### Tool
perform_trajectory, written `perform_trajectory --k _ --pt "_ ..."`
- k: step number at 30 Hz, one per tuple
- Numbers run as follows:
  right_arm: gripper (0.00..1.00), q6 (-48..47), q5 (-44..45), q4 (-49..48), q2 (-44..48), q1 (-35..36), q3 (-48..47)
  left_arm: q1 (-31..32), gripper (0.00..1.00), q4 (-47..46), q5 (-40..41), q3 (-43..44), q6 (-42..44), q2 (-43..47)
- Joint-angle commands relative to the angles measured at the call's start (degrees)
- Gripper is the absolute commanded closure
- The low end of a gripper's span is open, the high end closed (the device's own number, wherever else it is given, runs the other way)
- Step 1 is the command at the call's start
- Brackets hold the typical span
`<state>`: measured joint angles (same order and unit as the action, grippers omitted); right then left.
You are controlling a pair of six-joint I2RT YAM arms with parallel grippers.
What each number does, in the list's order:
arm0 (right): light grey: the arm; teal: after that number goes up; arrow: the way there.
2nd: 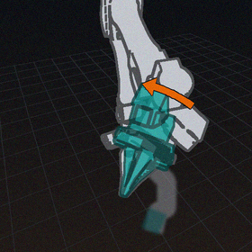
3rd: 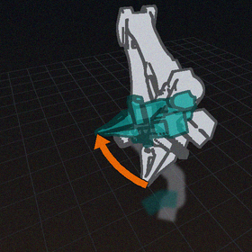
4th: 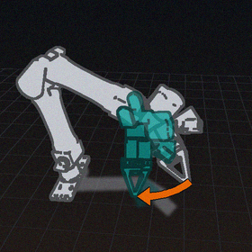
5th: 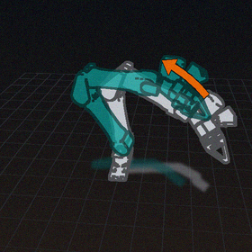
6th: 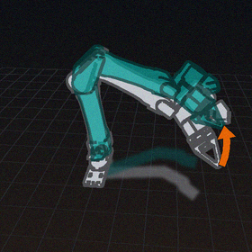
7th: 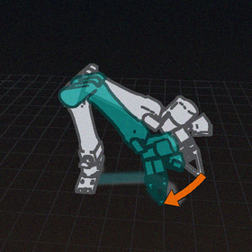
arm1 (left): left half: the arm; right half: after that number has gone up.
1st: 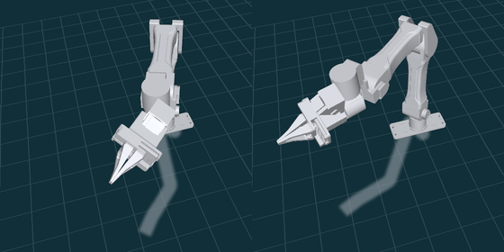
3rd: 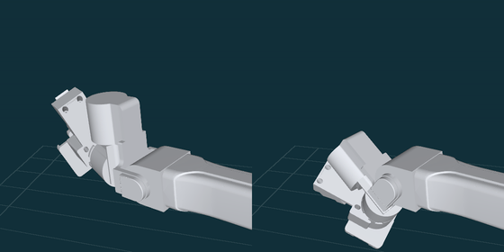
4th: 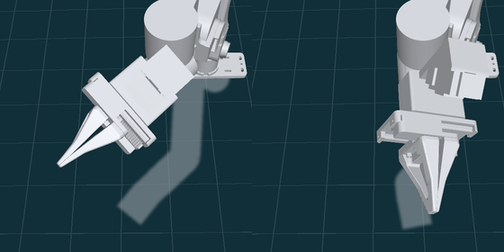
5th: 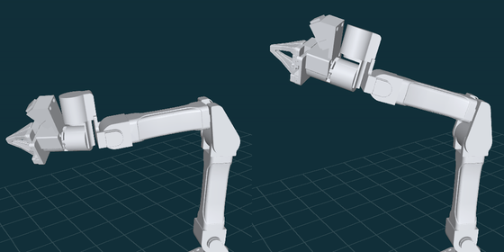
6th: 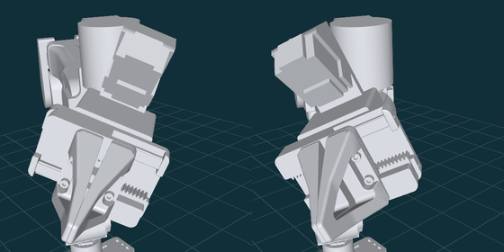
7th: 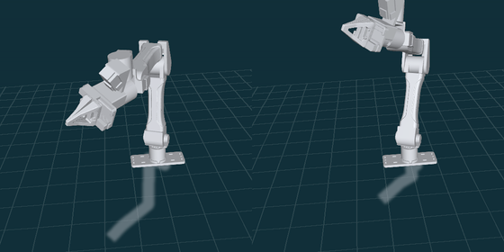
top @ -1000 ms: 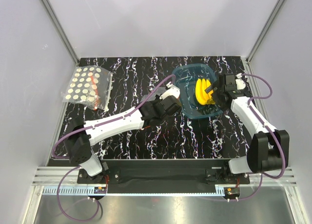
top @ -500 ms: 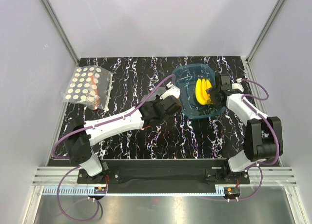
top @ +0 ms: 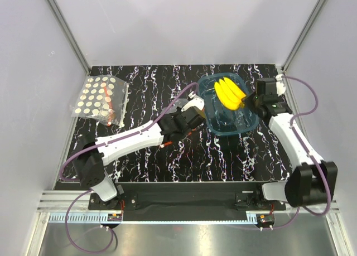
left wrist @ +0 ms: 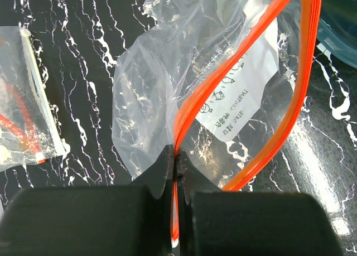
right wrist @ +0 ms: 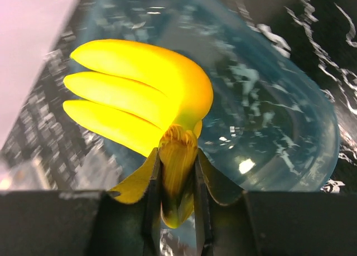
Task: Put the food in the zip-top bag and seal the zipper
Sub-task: Pick up the fake fruit from the bin.
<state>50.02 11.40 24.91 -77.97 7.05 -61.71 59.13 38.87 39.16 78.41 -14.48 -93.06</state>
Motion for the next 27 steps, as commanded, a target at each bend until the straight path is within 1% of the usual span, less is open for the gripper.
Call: perform_trajectory --k 1,2,4,5,8,10,14,17,22,27 --pt "1.0 -9.31 -6.64 0.84 7.21 -0.19 -3.5 -0.86 1.0 -2.13 -2.15 1.92 0.68 2.26" --pt "1.0 -10.46 -10.05 2.06 8.27 -0.28 -3.41 -1.21 1.0 -2.13 -2.59 2.09 0.68 2.35" --pt "1.0 -12.4 -13.14 3.82 11.17 -0.11 -3.24 -1.83 1.0 -2.14 -4.0 2.44 0.68 2.44" --pt "1.0 -13.1 -16.29 6.01 11.96 -0.02 -3.15 -2.26 1.0 -2.13 -4.35 2.53 0.68 2.44" --pt "1.0 -15.21 -21.83 10.49 15.39 -0.1 -2.45 -3.23 1.0 -2.4 -4.97 3.32 0.86 2.53" --pt "1.0 -16.71 -23.78 12.79 18.11 0.24 -2.01 -4.02 1.0 -2.48 -5.32 4.55 0.95 2.27" --pt "1.0 -17.85 -24.84 18.76 24.6 0.42 -0.6 -5.17 1.0 -2.31 -6.02 6.57 1.03 0.6" --pt "1.0 -18.47 -26.42 21.93 27.51 0.51 -0.25 -5.34 1.0 -2.31 -6.2 7.8 1.12 -0.72" --pt "1.0 -19.43 -28.53 25.8 27.96 1.12 0.45 -5.26 1.0 -2.75 -6.02 8.42 0.86 -2.13" --pt "1.0 -19.08 -28.1 25.9 28.41 3.14 0.89 -5.34 1.0 -3.54 -6.55 8.42 0.51 -3.09"
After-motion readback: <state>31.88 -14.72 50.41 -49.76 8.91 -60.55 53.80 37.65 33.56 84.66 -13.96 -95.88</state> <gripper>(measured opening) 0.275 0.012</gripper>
